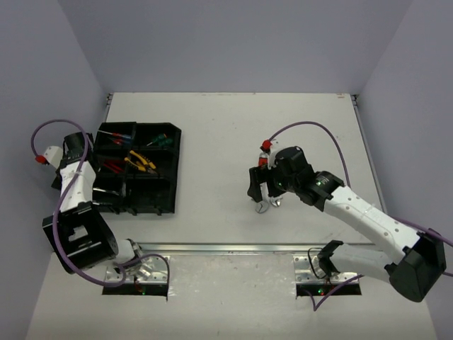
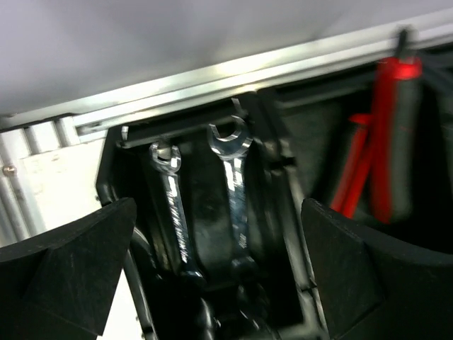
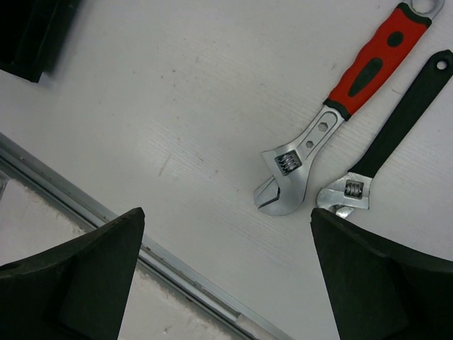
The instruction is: Sort the tools into containers
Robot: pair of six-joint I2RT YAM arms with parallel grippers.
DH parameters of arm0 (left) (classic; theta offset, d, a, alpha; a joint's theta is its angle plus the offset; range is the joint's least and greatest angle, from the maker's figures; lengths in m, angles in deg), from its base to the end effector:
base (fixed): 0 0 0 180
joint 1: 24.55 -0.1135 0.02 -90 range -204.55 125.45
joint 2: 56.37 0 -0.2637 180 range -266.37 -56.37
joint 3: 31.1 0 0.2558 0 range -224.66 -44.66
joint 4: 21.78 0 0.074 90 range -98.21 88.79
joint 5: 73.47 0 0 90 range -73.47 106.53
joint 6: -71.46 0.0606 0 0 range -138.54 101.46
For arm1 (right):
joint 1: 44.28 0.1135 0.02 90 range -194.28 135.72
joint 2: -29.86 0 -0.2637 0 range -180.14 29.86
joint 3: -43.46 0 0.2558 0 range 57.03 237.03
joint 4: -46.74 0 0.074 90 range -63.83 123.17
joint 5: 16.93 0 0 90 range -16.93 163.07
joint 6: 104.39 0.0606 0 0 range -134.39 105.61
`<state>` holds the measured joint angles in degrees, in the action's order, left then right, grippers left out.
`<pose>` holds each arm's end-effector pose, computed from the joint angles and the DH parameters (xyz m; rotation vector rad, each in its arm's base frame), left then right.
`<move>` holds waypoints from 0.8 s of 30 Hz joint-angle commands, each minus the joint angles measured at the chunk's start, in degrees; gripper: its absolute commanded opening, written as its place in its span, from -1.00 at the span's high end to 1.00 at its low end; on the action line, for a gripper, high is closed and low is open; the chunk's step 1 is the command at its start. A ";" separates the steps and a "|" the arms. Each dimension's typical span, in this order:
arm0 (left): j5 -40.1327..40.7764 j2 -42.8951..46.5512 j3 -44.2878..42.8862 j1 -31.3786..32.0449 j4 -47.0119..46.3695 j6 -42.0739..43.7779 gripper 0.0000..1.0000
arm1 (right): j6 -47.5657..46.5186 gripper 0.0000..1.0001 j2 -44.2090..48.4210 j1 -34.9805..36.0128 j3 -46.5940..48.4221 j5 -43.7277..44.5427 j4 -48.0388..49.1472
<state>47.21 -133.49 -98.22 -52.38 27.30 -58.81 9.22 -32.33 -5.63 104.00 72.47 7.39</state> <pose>0.2314 0.1571 0.2180 -1.5496 1.9559 0.6040 0.1982 0.1593 0.2511 -0.3137 2.3332 0.5652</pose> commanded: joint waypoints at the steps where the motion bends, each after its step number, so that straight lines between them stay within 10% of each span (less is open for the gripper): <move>1: -7.68 9.48 -1.69 0.36 -1.66 1.26 -1.00 | 2.05 -0.98 -4.34 -0.33 2.67 3.79 2.58; 9: -36.69 31.13 9.17 9.86 -14.83 3.48 -1.00 | 13.03 -0.98 -16.58 -1.30 8.22 19.24 0.01; 16: -39.22 34.87 11.53 22.39 -14.11 12.79 -1.00 | 10.85 -0.97 -24.37 -6.23 11.90 20.46 -2.87; 24: -41.66 36.20 13.61 27.17 -13.54 16.85 -1.00 | 2.67 -0.24 -32.35 -14.05 13.76 10.49 -3.58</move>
<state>8.67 -98.17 -85.24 -26.29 16.41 -45.43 16.18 -61.43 -18.63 114.38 86.63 4.83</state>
